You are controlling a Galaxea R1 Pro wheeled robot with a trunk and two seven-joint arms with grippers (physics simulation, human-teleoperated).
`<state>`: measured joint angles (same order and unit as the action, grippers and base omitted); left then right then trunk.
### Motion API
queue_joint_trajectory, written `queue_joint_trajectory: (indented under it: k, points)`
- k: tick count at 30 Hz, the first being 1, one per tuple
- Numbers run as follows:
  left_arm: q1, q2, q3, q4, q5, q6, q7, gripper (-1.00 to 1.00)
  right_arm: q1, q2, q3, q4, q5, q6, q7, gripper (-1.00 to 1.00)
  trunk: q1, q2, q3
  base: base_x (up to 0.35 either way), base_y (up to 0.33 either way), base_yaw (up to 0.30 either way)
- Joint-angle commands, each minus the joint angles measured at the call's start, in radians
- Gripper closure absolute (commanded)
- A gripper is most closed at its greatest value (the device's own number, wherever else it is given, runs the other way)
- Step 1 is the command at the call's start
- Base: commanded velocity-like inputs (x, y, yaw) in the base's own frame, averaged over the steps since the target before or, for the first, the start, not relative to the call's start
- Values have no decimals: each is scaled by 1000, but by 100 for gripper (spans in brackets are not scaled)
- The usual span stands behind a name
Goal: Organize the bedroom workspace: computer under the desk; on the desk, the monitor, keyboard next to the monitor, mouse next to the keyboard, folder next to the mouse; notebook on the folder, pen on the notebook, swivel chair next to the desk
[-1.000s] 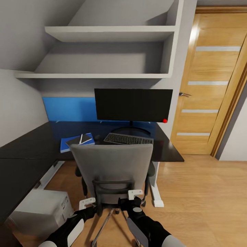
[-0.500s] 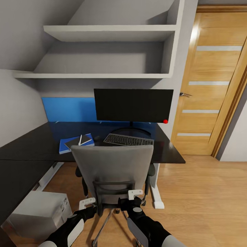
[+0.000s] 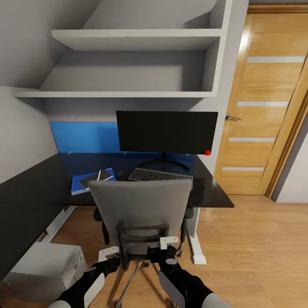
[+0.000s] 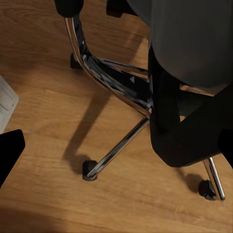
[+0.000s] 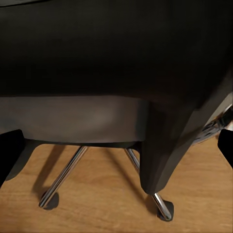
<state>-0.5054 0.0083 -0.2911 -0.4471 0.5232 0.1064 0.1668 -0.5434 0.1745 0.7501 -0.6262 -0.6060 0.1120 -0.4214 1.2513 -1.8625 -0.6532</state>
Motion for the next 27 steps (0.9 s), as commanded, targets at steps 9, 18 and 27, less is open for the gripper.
queue_joint_trajectory:
  k: [9,18,27]
  points:
    - [-1,1,-7,-2,6,4,8,-100,-1,0,3,-1,0,5,-9,-100,0,-1,-1,6,0,0]
    - [0,1,-7,-2,6,4,7,-100,-1,0,3,-1,0,5,-10,-100,0,-1,-1,132,0,0]
    - [0,1,-8,-2,6,4,8,-100,-1,0,3,-1,0,5,-10,-100,0,-1,-1,36,0,0]
